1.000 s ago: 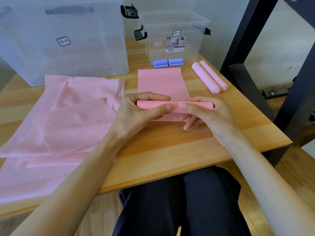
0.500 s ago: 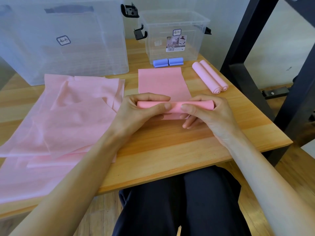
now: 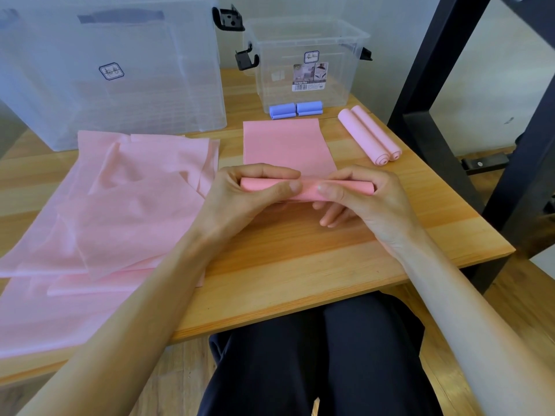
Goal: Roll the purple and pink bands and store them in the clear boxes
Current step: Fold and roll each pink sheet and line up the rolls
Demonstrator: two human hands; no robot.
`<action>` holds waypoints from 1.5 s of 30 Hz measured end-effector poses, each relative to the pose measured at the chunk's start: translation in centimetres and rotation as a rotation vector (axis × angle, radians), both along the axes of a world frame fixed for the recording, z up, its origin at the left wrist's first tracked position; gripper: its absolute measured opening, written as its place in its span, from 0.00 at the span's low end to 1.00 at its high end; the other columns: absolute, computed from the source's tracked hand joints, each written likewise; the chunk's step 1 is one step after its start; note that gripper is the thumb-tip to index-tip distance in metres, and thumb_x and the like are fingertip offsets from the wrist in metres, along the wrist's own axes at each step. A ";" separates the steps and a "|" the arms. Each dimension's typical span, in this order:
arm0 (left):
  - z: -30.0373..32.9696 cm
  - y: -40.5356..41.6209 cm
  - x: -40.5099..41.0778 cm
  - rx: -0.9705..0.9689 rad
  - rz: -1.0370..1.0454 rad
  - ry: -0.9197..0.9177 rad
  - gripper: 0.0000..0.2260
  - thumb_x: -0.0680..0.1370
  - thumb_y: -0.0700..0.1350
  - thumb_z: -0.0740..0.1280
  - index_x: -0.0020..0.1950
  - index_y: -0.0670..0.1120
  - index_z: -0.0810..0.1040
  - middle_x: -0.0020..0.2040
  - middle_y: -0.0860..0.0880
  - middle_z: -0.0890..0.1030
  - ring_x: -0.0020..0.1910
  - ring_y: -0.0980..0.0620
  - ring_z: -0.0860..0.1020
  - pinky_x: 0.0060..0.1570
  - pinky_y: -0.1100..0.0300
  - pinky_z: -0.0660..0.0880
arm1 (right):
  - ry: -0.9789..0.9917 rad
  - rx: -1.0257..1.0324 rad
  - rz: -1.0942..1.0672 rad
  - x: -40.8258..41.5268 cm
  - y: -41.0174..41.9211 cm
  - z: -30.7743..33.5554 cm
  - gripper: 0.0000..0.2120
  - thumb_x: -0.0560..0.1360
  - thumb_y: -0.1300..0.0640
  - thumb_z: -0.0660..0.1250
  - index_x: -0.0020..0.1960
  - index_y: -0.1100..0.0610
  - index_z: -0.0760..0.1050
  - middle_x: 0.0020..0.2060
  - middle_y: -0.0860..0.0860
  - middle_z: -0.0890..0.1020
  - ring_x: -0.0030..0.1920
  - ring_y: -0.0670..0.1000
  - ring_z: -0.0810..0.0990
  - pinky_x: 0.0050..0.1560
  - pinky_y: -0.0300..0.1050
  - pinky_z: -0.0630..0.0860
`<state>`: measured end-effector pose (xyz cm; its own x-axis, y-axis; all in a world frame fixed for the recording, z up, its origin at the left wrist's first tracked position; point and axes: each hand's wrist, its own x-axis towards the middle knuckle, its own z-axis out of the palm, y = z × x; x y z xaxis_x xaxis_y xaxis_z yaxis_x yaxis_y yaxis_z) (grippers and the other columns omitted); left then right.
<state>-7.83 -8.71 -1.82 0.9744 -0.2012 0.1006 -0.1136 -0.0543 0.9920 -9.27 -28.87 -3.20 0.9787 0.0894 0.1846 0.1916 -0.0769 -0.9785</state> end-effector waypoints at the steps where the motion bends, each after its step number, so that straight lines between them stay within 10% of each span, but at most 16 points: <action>1: 0.0 0.0 0.0 0.018 -0.016 -0.031 0.10 0.67 0.47 0.76 0.47 0.48 0.85 0.41 0.53 0.86 0.41 0.58 0.82 0.38 0.67 0.76 | 0.012 -0.001 -0.007 0.0 0.0 0.0 0.12 0.71 0.53 0.73 0.48 0.60 0.82 0.36 0.58 0.86 0.31 0.56 0.84 0.32 0.46 0.81; 45: -0.2 0.0 0.2 0.023 0.030 0.023 0.08 0.69 0.48 0.75 0.46 0.47 0.86 0.41 0.52 0.86 0.41 0.58 0.83 0.41 0.65 0.80 | -0.008 -0.021 0.018 0.0 0.0 0.0 0.12 0.70 0.56 0.75 0.51 0.60 0.82 0.39 0.57 0.86 0.33 0.57 0.85 0.33 0.45 0.82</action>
<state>-7.60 -8.69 -2.01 0.9820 -0.1742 0.0734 -0.0885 -0.0803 0.9928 -9.27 -28.90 -3.20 0.9755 0.1106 0.1901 0.2007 -0.0938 -0.9752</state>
